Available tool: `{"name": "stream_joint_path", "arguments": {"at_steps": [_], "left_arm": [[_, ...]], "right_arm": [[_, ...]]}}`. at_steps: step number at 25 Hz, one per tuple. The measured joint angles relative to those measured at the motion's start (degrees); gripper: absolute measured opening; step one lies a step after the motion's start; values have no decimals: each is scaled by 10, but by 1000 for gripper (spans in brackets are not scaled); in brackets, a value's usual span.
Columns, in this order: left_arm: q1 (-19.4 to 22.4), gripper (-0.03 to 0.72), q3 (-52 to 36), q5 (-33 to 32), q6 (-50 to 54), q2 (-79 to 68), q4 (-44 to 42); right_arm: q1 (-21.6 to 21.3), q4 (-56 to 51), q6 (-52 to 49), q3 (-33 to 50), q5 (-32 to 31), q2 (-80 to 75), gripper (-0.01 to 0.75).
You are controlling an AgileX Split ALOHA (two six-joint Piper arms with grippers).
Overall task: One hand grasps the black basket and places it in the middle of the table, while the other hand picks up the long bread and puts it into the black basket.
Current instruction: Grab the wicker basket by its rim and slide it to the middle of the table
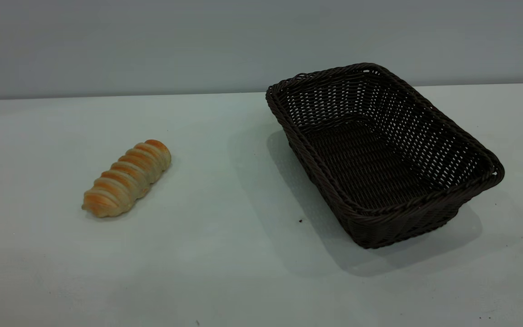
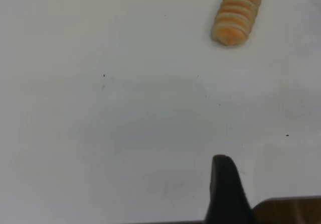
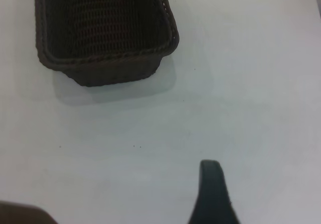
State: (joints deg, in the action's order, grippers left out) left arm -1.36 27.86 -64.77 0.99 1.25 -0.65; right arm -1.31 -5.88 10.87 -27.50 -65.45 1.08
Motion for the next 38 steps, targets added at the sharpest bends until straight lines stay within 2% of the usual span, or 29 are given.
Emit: {"name": "stream_joint_path", "arguments": {"at_steps": [30, 38], "left_arm": [[0, 485, 1, 2, 0, 0, 0], [0, 485, 27, 76, -6, -34, 22]], "right_arm": [[0, 0, -4, 0, 0, 0, 562], [0, -1, -8, -2, 10, 0, 562]]}}
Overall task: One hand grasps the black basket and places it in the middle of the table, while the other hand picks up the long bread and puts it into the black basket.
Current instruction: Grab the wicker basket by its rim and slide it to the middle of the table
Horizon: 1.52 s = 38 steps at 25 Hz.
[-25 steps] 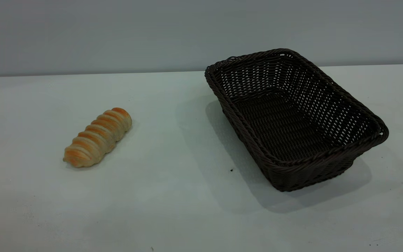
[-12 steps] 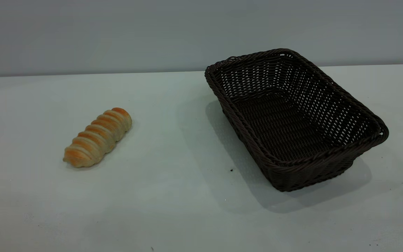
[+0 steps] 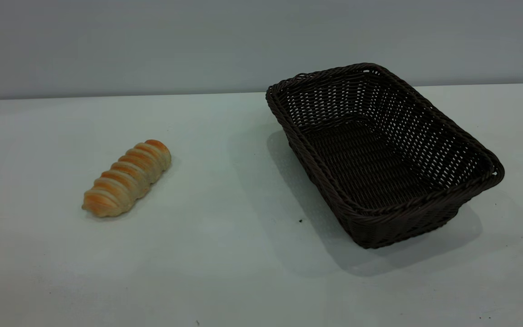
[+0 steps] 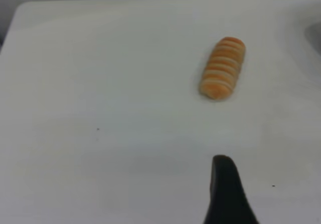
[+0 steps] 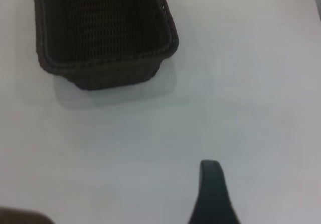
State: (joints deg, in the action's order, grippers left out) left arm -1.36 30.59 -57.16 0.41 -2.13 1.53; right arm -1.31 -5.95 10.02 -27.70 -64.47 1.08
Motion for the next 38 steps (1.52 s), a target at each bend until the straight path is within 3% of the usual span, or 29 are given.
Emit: {"name": "stream_joint_path", "arguments": {"at_steps": [7, 15, 19, 23, 29, 38], "left_arm": [[0, 485, 21, 93, 0, -175, 8], [0, 485, 91, 128, 3, -354, 8], [0, 485, 93, 134, 3, -385, 8], [0, 485, 93, 149, 3, -388, 8], [0, 485, 93, 151, 3, -388, 8], [0, 485, 93, 151, 3, -388, 8]], "right_arm": [[0, -96, 25, -10, 75, -142, 562], [0, -276, 273, -19, 179, -468, 562], [0, -344, 326, -60, 198, -621, 562], [8, -354, 327, -108, 222, -751, 562], [95, -361, 299, -169, 287, -910, 562], [104, -463, 182, -183, 304, -991, 562]]}}
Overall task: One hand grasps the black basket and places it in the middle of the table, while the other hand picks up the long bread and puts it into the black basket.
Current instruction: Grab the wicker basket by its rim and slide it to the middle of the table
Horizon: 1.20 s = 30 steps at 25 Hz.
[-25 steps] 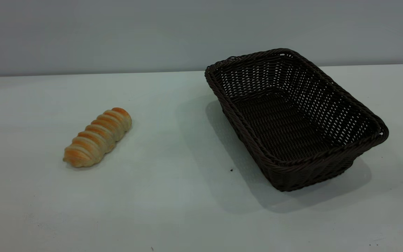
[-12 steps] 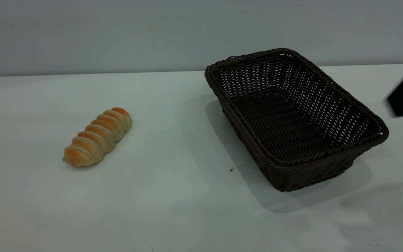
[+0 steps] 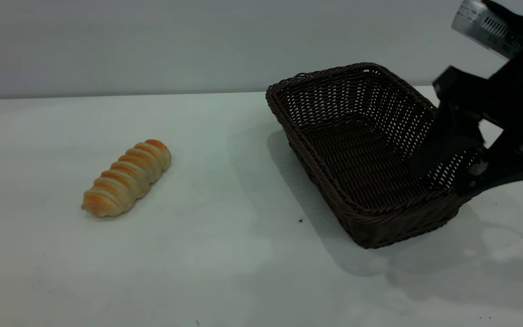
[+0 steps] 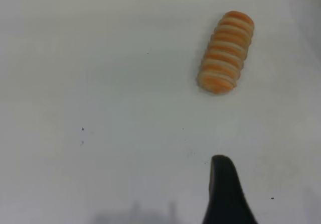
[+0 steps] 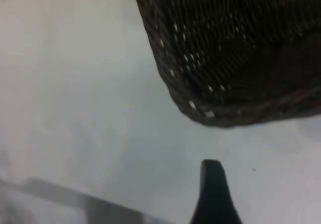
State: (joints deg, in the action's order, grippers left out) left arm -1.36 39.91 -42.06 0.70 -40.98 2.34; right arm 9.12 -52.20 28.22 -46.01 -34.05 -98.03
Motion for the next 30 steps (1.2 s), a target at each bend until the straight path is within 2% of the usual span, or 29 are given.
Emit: {"name": "stream_joint_path", "arguments": {"at_steps": [15, 23, 28, 30], "left_arm": [[0, 485, 0, 2, 0, 0, 0], [0, 485, 0, 8, 0, 0, 0], [0, 485, 0, 9, 0, 0, 0], [0, 485, 0, 9, 0, 0, 0]], "right_arm": [[0, 7, -253, -1, 75, -46, 562], [0, -30, -266, -3, 126, -93, 562], [0, -68, -260, -7, 196, -134, 559], [0, -74, -258, -14, 211, -157, 530]]}}
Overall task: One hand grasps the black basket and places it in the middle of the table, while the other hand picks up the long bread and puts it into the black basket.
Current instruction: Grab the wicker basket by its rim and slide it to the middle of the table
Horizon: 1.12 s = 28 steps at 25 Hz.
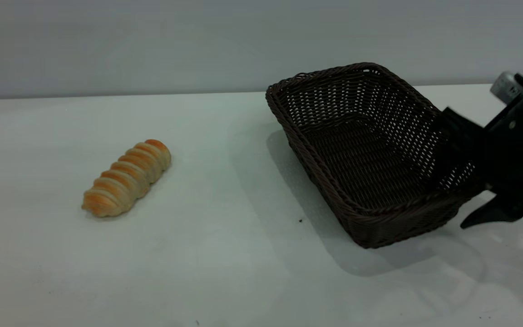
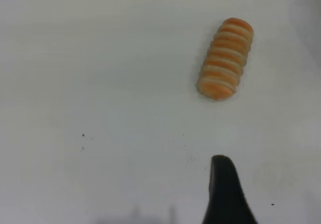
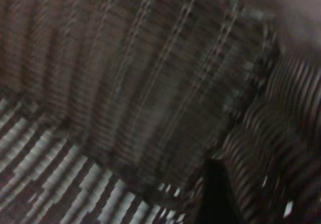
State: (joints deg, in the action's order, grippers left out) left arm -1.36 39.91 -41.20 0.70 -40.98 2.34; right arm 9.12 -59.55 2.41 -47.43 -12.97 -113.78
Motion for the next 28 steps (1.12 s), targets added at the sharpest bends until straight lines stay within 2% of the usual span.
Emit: {"name": "stream_joint_path", "arguments": {"at_steps": [2, 7, 8, 14, 18, 22, 28], "left_arm": [[0, 485, 0, 0, 0, 0, 0], [0, 485, 0, -2, 0, 1, 0], [0, 485, 0, -6, 0, 1, 0], [0, 485, 0, -14, 0, 1, 0], [0, 485, 0, -27, 0, 1, 0], [0, 485, 0, -43, 0, 1, 0], [0, 485, 0, -43, 0, 1, 1]], "right_arm": [[0, -3, 1, -5, 3, -19, 459], [0, -21, -5, -18, 10, -18, 121], [0, -14, 5, -20, 11, -12, 91], [0, 26, 105, -57, -12, 44, 92], [0, 99, 155, -125, -122, 53, 92], [1, 194, 154, -167, -219, 39, 92], [9, 235, 141, -179, -241, -18, 92]]}}
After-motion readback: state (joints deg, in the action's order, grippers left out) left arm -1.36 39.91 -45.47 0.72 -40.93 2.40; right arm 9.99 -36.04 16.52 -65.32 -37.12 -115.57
